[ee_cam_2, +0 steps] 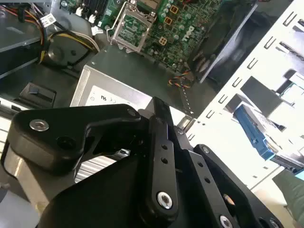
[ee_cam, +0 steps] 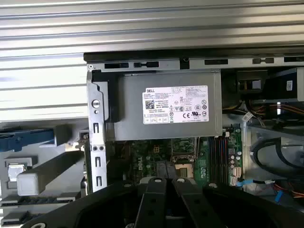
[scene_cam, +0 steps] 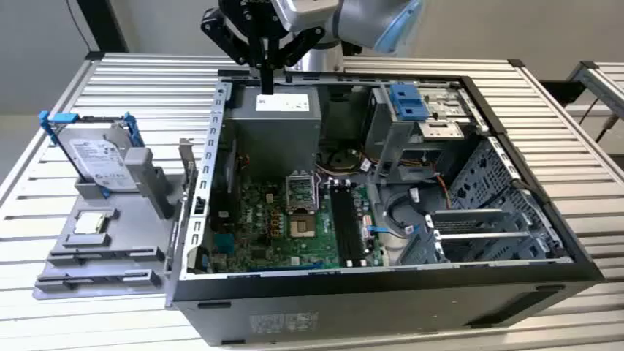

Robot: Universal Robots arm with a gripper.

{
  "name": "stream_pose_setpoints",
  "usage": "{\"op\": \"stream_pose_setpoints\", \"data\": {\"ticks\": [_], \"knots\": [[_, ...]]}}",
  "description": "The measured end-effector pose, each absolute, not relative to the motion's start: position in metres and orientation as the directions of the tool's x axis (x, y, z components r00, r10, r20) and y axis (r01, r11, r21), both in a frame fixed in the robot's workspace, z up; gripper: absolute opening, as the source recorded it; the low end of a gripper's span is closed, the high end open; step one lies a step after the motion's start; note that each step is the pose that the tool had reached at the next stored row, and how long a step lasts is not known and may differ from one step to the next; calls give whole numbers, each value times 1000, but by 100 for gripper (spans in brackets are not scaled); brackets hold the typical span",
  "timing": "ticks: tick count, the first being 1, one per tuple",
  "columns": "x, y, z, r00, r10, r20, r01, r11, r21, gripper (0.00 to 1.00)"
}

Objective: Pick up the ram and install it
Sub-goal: 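Reach for the ram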

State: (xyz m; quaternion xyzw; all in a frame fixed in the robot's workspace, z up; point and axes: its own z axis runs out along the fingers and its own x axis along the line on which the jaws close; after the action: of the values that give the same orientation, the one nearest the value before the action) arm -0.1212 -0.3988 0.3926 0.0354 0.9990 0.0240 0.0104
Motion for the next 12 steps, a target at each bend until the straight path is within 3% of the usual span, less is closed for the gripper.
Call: {"op": "stream_pose_setpoints", "data": {"ticks": [12], "knots": [[-121,-399,393,-997,71,-19,70,996,49,0]]}}
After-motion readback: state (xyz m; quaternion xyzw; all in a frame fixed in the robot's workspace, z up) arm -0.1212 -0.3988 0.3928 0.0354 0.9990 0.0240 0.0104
